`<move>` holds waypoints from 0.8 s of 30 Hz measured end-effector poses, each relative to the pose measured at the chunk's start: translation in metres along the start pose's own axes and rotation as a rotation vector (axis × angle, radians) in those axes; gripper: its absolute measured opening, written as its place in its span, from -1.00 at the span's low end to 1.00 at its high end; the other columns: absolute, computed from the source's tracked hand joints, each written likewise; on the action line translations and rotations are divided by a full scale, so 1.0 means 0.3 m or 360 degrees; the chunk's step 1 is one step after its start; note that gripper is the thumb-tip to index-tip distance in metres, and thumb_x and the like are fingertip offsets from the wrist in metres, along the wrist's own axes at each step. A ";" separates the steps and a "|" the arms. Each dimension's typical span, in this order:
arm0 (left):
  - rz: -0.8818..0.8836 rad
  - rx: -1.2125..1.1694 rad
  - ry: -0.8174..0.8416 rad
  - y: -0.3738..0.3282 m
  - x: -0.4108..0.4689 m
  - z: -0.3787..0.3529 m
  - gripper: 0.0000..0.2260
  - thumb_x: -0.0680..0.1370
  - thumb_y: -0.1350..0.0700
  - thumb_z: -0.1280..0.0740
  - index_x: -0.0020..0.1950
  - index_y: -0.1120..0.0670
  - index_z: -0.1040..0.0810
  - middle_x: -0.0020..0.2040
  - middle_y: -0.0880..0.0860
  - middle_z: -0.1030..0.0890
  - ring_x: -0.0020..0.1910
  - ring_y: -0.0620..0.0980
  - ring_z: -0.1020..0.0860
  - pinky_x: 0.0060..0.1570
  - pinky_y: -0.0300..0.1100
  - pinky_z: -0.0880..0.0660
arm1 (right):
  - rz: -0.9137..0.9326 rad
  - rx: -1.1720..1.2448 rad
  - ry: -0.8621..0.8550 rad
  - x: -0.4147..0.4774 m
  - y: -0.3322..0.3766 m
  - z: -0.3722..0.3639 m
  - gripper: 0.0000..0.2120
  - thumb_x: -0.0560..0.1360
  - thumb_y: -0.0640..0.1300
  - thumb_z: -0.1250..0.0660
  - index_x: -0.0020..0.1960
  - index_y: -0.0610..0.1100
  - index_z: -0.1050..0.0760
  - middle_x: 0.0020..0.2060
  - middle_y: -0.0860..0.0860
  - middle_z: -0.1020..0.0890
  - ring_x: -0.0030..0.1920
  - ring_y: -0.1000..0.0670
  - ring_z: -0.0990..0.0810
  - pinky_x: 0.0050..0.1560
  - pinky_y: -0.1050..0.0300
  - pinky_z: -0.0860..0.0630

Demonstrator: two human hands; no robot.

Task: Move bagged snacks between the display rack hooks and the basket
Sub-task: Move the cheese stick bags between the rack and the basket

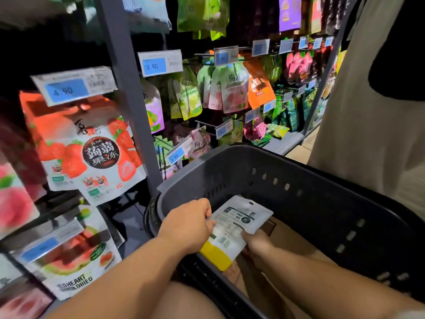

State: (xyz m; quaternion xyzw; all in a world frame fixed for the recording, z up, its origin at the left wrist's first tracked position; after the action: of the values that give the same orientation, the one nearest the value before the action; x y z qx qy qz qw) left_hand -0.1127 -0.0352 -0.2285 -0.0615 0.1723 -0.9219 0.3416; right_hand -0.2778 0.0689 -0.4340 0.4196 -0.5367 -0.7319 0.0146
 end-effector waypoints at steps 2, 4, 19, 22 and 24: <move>0.0006 -0.0004 -0.0002 0.001 -0.001 0.004 -0.84 0.56 -0.11 -0.28 -0.08 -0.07 -0.37 -0.14 -0.07 -0.51 -0.11 0.01 -0.51 -0.06 -0.01 -0.48 | 0.0049 0.0256 0.0068 -0.057 0.054 -0.035 -0.76 0.62 -0.33 -0.22 0.26 -0.21 -0.47 0.08 -0.21 -0.65 0.03 -0.25 -0.66 0.08 -0.22 -0.59; 0.0014 -0.0019 -0.0017 0.005 0.000 0.011 -0.84 0.56 -0.10 -0.27 -0.08 -0.06 -0.37 -0.14 -0.07 -0.51 -0.11 0.01 -0.51 -0.08 -0.02 -0.48 | 0.0112 0.0426 0.0090 -0.104 0.115 -0.040 -0.79 0.62 -0.37 -0.17 0.11 -0.12 -0.46 -0.05 -0.15 -0.66 -0.08 -0.20 -0.65 0.07 -0.24 -0.56; 0.0243 -0.0620 0.0113 0.012 0.015 0.025 -0.57 0.57 -0.25 -0.23 0.30 -0.01 -0.37 0.12 -0.10 -0.53 0.06 -0.03 -0.54 0.04 -0.10 -0.47 | 0.0548 0.0238 0.0210 -0.376 0.518 0.108 -0.94 0.67 -0.18 -0.17 0.06 -0.15 -0.39 0.03 -0.19 -0.62 -0.07 -0.19 -0.66 -0.15 -0.12 -0.60; 0.0276 -0.1120 0.0138 0.000 0.018 0.032 -0.58 0.55 -0.24 -0.27 0.28 -0.01 -0.44 0.15 -0.11 -0.57 0.09 -0.07 -0.56 0.10 -0.14 -0.46 | 0.0620 0.0210 0.0265 -0.440 0.566 0.076 -0.92 0.67 -0.16 -0.18 0.06 -0.16 -0.40 0.01 -0.19 -0.63 -0.09 -0.18 -0.66 -0.16 -0.13 -0.61; 0.0260 -0.1553 0.0055 -0.006 0.011 0.045 -0.68 0.55 -0.16 -0.33 0.24 -0.08 -0.51 0.17 -0.11 -0.63 0.09 -0.12 -0.61 0.18 -0.08 -0.53 | 0.0677 0.0146 0.0262 -0.464 0.602 0.055 -0.91 0.67 -0.15 -0.18 0.07 -0.16 -0.41 0.01 -0.19 -0.63 -0.05 -0.22 -0.66 -0.07 -0.23 -0.62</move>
State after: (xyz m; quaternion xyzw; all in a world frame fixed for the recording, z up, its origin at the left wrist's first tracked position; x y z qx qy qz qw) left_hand -0.1134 -0.0398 -0.2152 -0.1854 0.5937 -0.7048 0.3411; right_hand -0.2755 0.0707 -0.2054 0.3555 -0.6429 -0.6504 0.1931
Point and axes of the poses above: each hand's wrist, its own x-axis towards the middle knuckle, its own z-axis out of the back of the hand, y = z × x, the point moved 9 cm from there along x, towards the middle knuckle
